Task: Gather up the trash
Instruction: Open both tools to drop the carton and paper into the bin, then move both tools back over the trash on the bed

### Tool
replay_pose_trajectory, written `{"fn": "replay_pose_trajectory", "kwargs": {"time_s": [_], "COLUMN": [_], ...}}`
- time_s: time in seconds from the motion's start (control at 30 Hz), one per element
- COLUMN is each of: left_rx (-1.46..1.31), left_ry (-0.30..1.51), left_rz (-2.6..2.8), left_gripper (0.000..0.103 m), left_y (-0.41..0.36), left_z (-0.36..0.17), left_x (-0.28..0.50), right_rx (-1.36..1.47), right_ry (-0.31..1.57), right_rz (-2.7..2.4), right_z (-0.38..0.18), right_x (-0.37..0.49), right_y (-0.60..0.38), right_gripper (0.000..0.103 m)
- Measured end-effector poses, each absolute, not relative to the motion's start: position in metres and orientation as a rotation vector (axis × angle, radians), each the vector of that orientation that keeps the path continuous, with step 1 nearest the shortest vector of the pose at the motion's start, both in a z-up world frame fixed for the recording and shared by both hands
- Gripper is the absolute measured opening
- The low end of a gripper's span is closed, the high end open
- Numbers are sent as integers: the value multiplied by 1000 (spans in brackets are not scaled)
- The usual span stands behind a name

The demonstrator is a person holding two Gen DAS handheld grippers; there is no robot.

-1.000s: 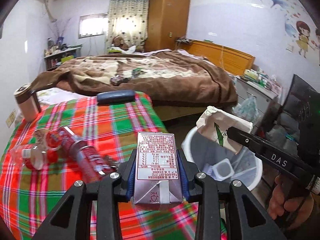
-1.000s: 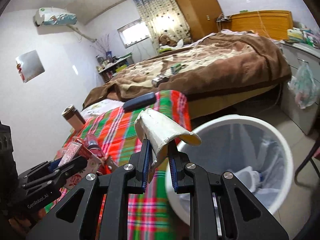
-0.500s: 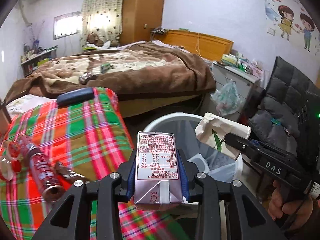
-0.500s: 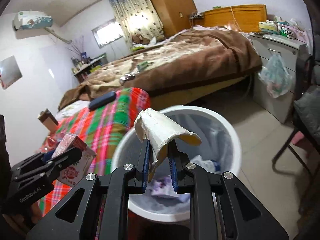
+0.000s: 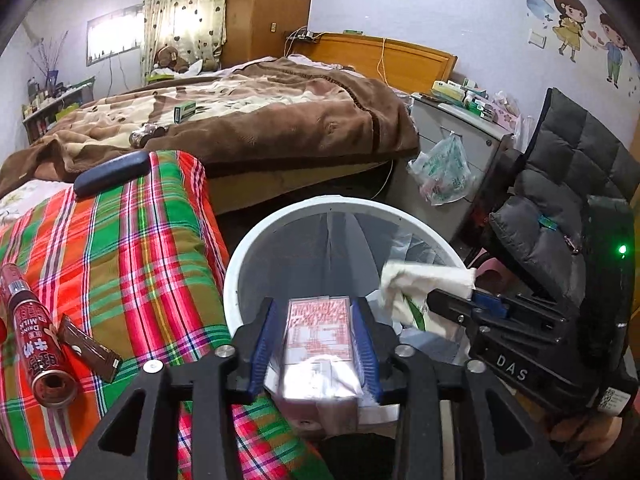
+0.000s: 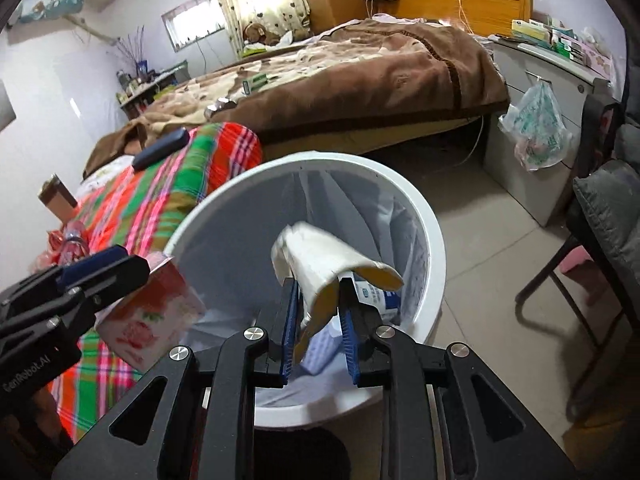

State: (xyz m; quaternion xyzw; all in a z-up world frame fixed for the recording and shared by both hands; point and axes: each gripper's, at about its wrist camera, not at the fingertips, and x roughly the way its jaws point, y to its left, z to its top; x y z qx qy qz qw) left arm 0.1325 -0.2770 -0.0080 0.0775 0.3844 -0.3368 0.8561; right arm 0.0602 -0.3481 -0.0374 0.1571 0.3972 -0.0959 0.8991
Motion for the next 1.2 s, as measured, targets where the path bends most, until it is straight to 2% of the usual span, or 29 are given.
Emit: {"fn": "replay_pose_trajectory", "kwargs": {"time_s": [0.03,0.13,0.2,0.27,0.33,1.1,1.2], "left_rx": [161,155,153,146,147,83,72], "left_ry": [808,808,803,800,792,726,723], "left_rz": [-706,-707,-702,-697,-690,-555,-525], "left_gripper": [52,55,55,58,58,58,62], "left_y": [-277,-275,-273,-270,-267,-185,-169], "left_z": [-8,-8,-6,-5,-2,26,26], "left_x": [133,132,132,131,130,120,120], "right_rx": [324,321,312,310,312,288,280], "right_ry": [829,839,841,834,828,738,733], "right_rz": [-197,-194,-200,-206,-205,-157,-138], "right_z": [-38,-39,-39,-36,-35,-13,-11], "right_x": [60,59,57,55,55,57,60], "right_y": [-348,-349,-349,-349,-350,-308,-298], "right_gripper": [22,24,32,49,53,53,53]}}
